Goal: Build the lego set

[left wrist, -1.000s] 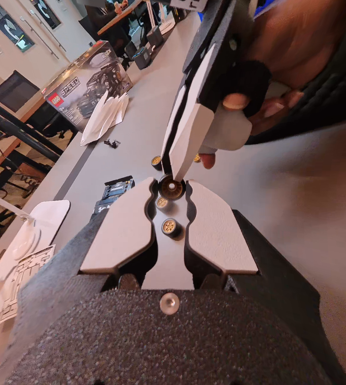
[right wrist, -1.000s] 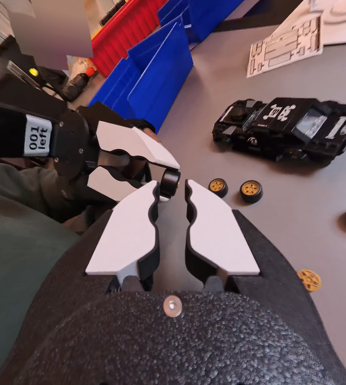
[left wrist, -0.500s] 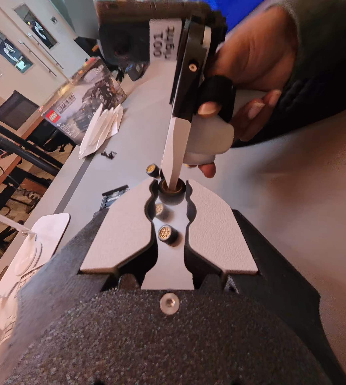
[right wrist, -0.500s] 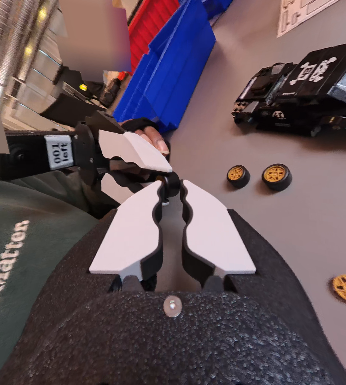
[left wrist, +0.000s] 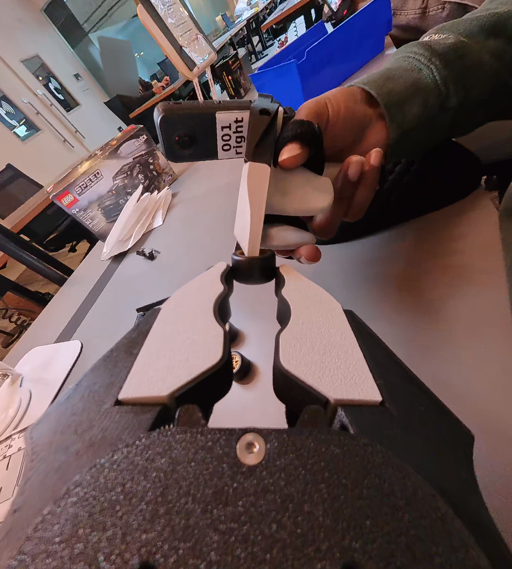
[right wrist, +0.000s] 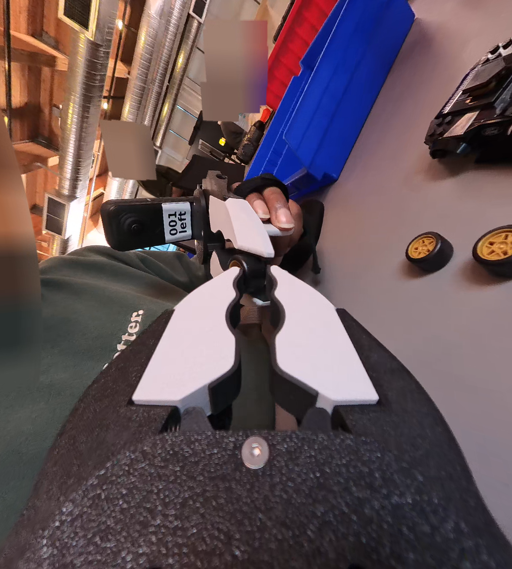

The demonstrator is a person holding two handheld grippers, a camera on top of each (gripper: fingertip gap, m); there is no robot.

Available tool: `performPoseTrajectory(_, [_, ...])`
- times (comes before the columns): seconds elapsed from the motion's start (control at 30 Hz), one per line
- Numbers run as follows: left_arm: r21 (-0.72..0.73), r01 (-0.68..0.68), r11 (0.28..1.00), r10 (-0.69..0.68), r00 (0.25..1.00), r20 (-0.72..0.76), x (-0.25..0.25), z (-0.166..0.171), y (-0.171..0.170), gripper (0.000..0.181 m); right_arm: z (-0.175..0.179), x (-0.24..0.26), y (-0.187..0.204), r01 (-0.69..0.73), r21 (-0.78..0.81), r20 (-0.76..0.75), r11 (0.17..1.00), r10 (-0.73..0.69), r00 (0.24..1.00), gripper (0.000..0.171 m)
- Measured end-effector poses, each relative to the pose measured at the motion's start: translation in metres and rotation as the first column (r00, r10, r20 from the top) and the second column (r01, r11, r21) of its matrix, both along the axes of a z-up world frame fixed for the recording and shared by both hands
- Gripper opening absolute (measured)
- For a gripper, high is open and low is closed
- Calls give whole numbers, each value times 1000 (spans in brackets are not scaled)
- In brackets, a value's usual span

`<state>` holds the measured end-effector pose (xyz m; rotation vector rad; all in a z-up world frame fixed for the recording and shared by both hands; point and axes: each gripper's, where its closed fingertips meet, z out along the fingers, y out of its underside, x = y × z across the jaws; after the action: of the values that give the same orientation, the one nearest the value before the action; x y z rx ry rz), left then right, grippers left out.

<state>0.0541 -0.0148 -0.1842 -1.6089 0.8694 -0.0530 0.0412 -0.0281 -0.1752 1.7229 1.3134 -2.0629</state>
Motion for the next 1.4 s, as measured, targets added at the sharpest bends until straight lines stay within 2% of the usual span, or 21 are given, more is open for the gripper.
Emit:
performPoseTrajectory(0.7, [-34,2,999,0,999,45,0,-7,2,25,-11,1,7,19,-20,43,1000,-18,999,13])
performPoseTrajectory(0.77, [-47,6,999,-2,997,78,-1,-5,2,25,-9,0,9,30,28,16,999,-31,999,14])
performPoseTrajectory(0.83, [-71,1,997,8,992,126,-2,-5,3,25,-3,3,22,70,165,-47,984,-63,997,23])
performPoseTrajectory(0.9, [-127,-10,992,32,985,170,-7,-10,5,25,-5,11,43,110,392,-72,913,-88,993,23])
performPoseTrajectory(0.93, [-151,-17,988,46,981,190,-9,-12,7,25,-10,16,57,124,529,-67,840,-104,992,24])
performPoseTrajectory(1.0, [-186,-19,982,63,970,233,-13,-15,8,25,-28,29,86,90,763,-8,640,-129,992,24])
performPoseTrajectory(1.07, [-206,-12,978,68,961,267,-15,-16,10,25,-52,43,104,-21,876,91,482,-122,988,24])
performPoseTrajectory(1.13, [-218,-8,976,71,956,284,-16,-17,11,25,-75,55,110,-138,908,191,395,-96,977,23])
performPoseTrajectory(1.2, [-226,-11,974,79,953,291,-18,-19,11,25,-88,57,109,-172,912,218,372,-84,972,23])
performPoseTrajectory(1.4, [-241,12,970,76,933,351,-20,-20,12,25,-101,46,112,-185,904,238,386,-93,967,21])
